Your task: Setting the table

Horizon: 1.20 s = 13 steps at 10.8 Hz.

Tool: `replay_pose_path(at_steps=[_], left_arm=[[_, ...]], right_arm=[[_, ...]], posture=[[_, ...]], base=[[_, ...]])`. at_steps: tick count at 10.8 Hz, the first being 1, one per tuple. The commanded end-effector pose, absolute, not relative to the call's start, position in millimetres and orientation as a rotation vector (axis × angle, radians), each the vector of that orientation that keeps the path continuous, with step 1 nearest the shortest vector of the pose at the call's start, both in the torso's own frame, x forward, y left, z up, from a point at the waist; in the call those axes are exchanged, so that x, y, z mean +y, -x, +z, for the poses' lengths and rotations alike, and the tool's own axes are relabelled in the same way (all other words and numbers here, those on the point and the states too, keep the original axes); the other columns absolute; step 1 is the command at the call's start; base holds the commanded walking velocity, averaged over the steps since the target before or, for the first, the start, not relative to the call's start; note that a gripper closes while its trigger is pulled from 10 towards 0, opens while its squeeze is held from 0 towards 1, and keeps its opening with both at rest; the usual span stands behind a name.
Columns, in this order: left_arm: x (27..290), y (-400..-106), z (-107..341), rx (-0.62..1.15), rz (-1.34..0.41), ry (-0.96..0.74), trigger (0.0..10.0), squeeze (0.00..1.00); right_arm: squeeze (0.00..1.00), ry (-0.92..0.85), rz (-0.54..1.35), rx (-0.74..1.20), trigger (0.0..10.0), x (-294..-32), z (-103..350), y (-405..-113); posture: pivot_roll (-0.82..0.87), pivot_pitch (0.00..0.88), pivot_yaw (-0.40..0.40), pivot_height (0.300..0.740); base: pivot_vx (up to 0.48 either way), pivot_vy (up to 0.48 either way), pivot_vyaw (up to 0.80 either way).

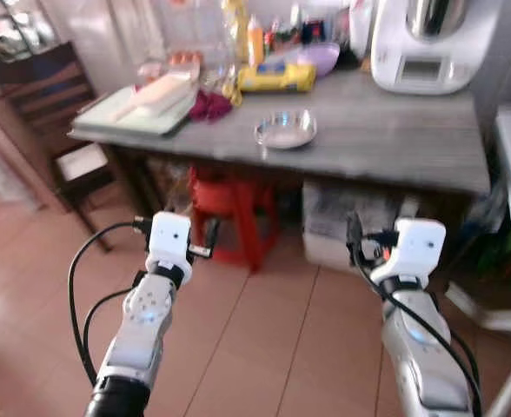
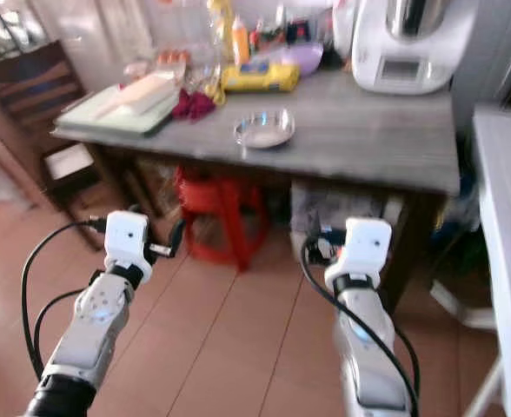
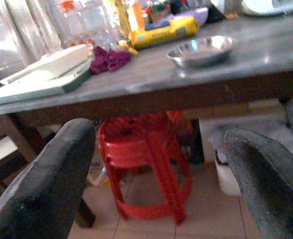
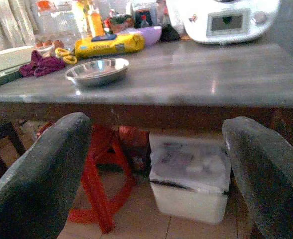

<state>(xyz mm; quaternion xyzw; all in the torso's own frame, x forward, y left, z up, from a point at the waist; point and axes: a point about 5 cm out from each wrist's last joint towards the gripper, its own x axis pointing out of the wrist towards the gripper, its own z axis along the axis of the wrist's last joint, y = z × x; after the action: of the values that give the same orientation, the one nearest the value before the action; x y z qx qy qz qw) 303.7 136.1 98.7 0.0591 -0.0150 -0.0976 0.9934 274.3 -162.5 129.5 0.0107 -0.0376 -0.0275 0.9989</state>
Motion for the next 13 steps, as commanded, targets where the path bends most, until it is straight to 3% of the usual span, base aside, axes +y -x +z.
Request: replay_pose_path(at_steps=[1, 4, 11, 13], left_arm=[[136.3, -303.9, 102.7, -0.046, -0.204, -0.135, 10.0, 0.0], [138.1, -303.7, 104.5, -0.055, -0.213, -0.147, 10.0, 0.0], [127.5, -299.9, 111.6, -0.103, -0.293, -0.061, 10.0, 0.0], [127.6, -298.2, 110.9, -0.097, -0.3, -0.057, 10.0, 0.0]], right_arm=[[0.0, -0.023, -0.06, -0.077, 10.0, -161.8, 129.6, -274.8], [0.0, -0.021, -0.064, -0.078, 10.0, -161.8, 129.5, -275.7], [0.0, -0.006, -0.053, -0.078, 10.0, -161.6, 130.3, -276.7], [0.0, -0.004, -0.044, -0.076, 10.0, -159.4, 129.9, -277.3]], posture=[[-0.11, 0.019, 0.13, 0.74], [-0.11, 0.028, 0.135, 0.74], [-0.11, 0.041, 0.122, 0.74], [-0.1, 0.041, 0.117, 0.74]], base=[[-0.289, 0.0, -0.52], [-0.279, 0.0, -0.31], [0.0, 0.0, 0.0], [0.0, -0.251, 0.0]])
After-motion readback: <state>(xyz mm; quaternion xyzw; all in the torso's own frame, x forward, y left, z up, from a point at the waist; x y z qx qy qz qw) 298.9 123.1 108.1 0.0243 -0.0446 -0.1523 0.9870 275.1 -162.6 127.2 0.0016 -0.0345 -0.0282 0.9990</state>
